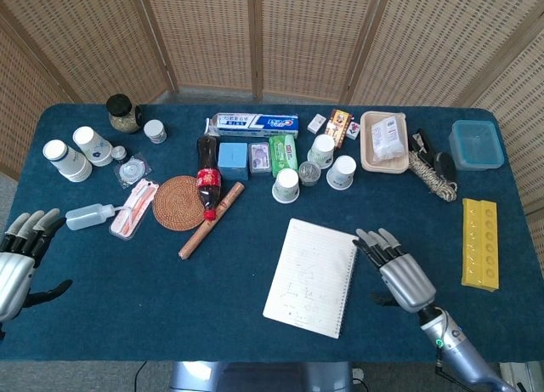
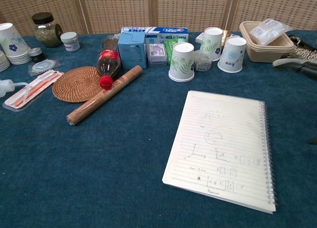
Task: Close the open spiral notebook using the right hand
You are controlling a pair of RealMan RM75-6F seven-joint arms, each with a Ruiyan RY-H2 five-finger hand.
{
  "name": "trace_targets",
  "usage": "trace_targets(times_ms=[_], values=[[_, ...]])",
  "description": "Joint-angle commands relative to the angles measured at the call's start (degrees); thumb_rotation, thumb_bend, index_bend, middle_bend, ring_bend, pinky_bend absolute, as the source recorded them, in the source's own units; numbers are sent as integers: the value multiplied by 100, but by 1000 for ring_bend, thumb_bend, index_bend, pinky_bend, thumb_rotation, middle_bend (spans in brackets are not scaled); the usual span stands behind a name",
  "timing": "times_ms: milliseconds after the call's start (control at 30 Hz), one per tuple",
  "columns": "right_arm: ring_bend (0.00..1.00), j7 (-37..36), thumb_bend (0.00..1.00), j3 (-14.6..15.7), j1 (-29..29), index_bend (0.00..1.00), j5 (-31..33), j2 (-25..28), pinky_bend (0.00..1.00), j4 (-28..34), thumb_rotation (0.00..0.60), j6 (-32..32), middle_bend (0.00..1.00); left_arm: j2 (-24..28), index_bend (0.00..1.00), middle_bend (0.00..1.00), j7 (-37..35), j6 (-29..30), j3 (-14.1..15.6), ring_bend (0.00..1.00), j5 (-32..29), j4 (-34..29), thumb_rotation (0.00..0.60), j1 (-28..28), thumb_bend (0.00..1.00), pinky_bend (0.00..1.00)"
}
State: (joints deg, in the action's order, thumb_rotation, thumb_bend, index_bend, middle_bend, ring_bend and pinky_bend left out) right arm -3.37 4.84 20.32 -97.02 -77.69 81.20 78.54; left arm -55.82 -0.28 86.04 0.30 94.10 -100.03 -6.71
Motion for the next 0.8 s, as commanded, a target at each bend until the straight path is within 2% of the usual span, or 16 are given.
trace_targets(times_ms=[33,133,333,633,800], values=[[0,139,71,-36,-332,0,280,357,0,327,585,296,0,-99,0,0,5,-31,41,0,-2,92,600,17,0,0],[0,182,41,-26,-540,0,352,535,0,514,558,506,0,-182,0,0,-15,-46,64,0,11,167,600,22,0,0],[0,156,27,22,-877,0,505,686,0,609,544,732,0,-249,0,0,25,-56,64,0,54,257,600,-1,0,0],[0,667,22,-104,-1493,0,697,689,0,526,543,1429,0,-318,0,0,18,0,122,0,-2,322,600,94,0,0],[0,790,29,-159,-1667,0,682,656,0,495,542,1599,0,-354,0,0,-20,53,151,0,-15,366,600,155,0,0]])
